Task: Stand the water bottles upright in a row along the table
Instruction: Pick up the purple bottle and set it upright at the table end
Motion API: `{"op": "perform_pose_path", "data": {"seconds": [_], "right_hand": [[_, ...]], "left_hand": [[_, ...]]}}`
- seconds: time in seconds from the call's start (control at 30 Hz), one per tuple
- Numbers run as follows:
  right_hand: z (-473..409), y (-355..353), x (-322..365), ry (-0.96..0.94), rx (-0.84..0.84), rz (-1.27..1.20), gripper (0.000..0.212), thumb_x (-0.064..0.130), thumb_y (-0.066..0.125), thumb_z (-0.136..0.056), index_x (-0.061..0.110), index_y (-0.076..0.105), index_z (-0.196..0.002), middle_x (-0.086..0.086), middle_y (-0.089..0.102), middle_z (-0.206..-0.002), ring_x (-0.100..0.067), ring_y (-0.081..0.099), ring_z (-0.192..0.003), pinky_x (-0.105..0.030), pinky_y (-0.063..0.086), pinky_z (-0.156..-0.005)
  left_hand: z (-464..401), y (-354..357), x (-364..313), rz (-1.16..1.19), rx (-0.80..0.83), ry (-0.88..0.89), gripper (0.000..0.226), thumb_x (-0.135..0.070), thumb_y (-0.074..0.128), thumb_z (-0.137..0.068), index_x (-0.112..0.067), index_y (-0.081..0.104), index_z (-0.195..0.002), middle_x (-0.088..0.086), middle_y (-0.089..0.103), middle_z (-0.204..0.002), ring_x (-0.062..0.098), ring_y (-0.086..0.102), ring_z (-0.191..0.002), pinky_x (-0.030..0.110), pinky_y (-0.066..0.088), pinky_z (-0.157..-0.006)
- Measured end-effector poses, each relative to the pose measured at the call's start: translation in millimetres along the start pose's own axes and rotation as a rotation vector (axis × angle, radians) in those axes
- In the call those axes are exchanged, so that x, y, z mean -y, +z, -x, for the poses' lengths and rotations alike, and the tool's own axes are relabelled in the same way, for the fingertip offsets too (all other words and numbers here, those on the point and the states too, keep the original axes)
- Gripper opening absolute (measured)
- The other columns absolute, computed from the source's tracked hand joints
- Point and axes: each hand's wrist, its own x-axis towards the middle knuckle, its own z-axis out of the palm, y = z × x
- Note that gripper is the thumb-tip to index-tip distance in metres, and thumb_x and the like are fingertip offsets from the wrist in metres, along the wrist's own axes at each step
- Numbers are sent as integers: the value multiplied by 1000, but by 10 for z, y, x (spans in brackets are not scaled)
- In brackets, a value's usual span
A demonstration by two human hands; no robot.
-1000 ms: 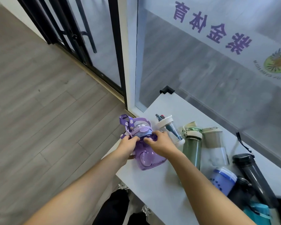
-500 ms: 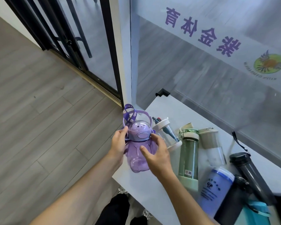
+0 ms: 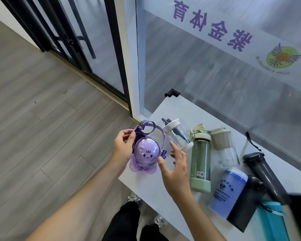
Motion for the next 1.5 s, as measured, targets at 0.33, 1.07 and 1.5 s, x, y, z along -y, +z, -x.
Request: {"op": "perform_pose_path", "data": {"seconds": [0.33, 1.07, 1.5], "right_hand": [[65, -9, 45, -1, 228, 103, 73, 54, 60, -91, 43, 25, -154, 18, 42, -145, -2, 47, -127, -28, 40, -107], [-199, 298, 435, 245, 222, -311, 61, 48, 74, -85, 38, 48, -139, 6, 69, -116, -9, 68, -105, -29, 57, -91], [-1172, -191, 967, 100, 75, -422, 60, 30, 72, -91, 27, 45, -145, 3, 63, -111, -3, 67, -100, -12, 51, -74]], "left_hand": [[124, -283, 4, -304, 105, 59, 31, -36, 56, -94, -25, 58, -124, -7, 63, -114, 12, 62, -106, 32, 51, -88], [29, -448, -220, -115, 457, -22, 76, -62, 78, -65, -29, 52, -128, 3, 66, -123, 20, 65, -112, 51, 53, -95], [-639, 228, -1310, -193, 542, 174, 77, -54, 75, -70, -28, 46, -136, 1, 60, -129, 16, 62, -114, 38, 57, -90]]}}
